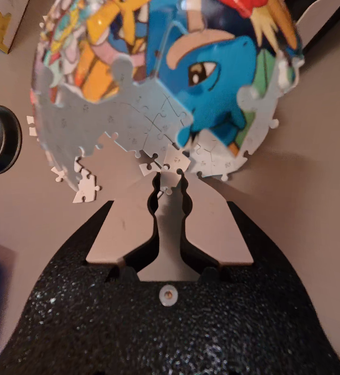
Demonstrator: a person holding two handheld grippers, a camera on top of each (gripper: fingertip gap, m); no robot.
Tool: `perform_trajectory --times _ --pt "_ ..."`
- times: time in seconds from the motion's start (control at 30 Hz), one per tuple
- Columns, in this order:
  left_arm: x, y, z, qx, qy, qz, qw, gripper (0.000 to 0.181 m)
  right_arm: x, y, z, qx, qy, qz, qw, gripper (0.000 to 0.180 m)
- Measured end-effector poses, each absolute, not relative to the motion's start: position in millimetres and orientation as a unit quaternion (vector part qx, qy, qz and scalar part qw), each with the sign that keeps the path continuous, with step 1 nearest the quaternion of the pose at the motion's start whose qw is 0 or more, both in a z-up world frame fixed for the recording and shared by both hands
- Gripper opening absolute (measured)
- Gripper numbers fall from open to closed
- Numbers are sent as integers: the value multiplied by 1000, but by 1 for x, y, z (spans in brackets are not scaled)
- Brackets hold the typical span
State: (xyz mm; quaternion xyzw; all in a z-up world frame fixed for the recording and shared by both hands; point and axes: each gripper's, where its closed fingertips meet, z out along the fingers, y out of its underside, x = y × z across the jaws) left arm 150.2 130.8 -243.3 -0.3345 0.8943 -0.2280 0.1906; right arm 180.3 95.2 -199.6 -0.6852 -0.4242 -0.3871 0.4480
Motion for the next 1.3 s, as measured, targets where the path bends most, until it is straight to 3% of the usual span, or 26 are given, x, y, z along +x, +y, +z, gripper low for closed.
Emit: perform_trajectory --times 0.9,1.13,1.3 --pt "135 133 -256 -469 838 -213 181 19 157 103 -193 -638 -490 -449 389 115" --pt "130 129 -254 -440 846 -235 189 20 155 105 -193 -637 -490 -450 390 115" --pt "135 129 -247 -427 842 -250 214 8 154 105 -192 -636 -491 -450 390 115"
